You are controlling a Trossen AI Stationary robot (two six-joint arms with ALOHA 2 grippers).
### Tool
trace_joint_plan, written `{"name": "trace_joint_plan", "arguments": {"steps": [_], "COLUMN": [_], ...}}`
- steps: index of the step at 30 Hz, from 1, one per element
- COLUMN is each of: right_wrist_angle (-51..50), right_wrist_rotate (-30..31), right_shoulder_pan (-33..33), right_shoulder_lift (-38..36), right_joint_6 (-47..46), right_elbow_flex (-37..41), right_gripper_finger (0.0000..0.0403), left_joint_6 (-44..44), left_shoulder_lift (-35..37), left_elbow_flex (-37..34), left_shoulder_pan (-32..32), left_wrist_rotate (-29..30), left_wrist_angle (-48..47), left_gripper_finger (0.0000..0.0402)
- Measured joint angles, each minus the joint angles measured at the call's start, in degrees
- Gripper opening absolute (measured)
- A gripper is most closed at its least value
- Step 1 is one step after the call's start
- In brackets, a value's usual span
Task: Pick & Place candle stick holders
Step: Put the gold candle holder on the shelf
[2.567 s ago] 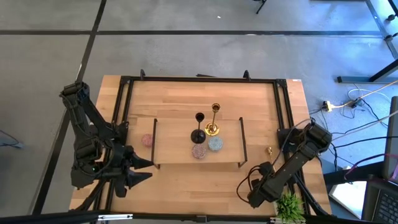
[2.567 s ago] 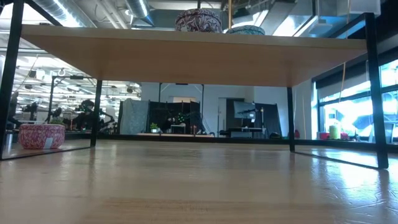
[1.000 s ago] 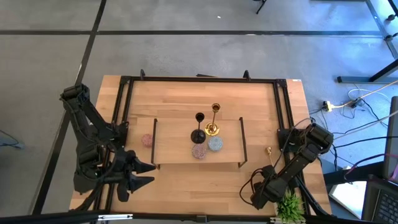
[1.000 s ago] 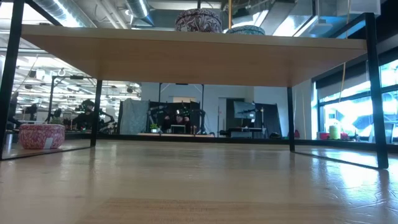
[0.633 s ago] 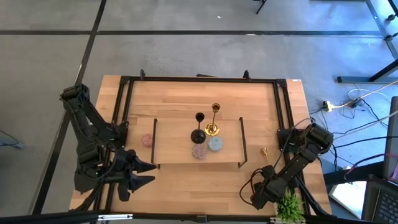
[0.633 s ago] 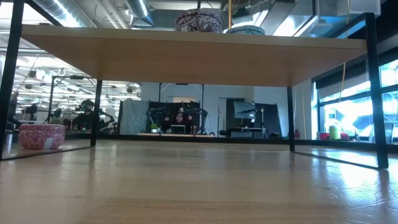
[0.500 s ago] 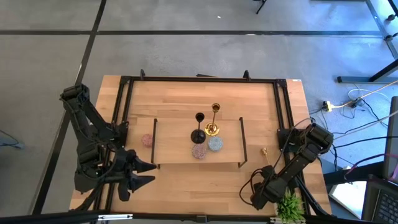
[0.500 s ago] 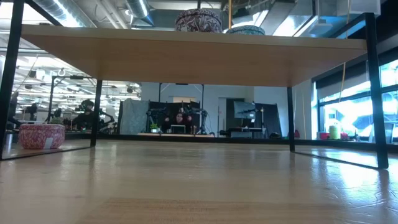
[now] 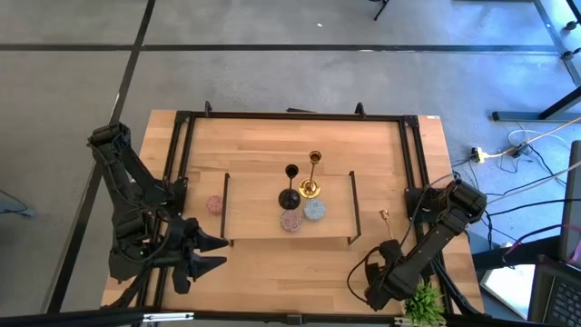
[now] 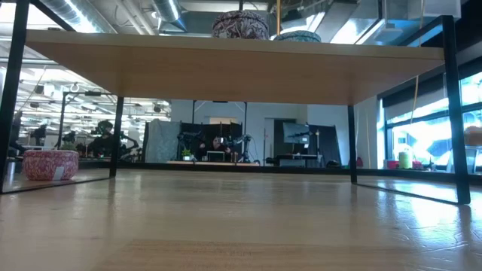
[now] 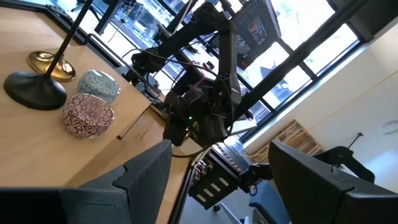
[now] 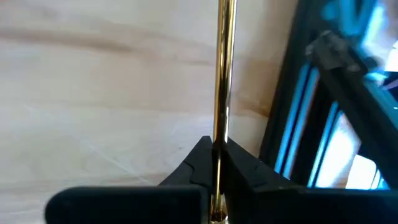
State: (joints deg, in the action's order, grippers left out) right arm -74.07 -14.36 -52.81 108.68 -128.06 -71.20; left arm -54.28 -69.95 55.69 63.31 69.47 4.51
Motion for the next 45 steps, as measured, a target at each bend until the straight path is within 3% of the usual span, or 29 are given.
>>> {"name": "trace_joint_plan", "arguments": {"steps": [11, 18, 29, 45], "right_wrist_angle": [-16.6, -15.7, -16.0, -15.9], "right_wrist_rotate": [9.0, 16.6, 21.2, 33.7], "right_shoulder_pan": [2.1, 3.5, 4.9, 6.3], "right_shoulder_lift": [-0.1, -2.7, -5.0, -5.0], "right_joint_6": [-1.0, -4.4, -4.6, -2.5], "right_elbow_flex": [-10.8, -13.4, -14.1, -20.8], "right_gripper_finger": [0.0017, 0.0016, 0.0016, 0.0016], "left_joint_6": [0.0, 0.0, 0.0, 0.0], "left_shoulder_lift": [0.0, 0.0, 0.0, 0.0], "left_elbow_flex": [0.0, 0.0, 0.0, 0.0], "left_shoulder_pan": [-0.2, -0.3, -0.4, -2.1], "left_wrist_rotate": [0.0, 0.0, 0.0, -2.1], "left_wrist_angle": [0.0, 0.0, -0.1, -0.1], "left_gripper_finger": [0.0265, 0.0265, 0.0265, 0.0265]}}
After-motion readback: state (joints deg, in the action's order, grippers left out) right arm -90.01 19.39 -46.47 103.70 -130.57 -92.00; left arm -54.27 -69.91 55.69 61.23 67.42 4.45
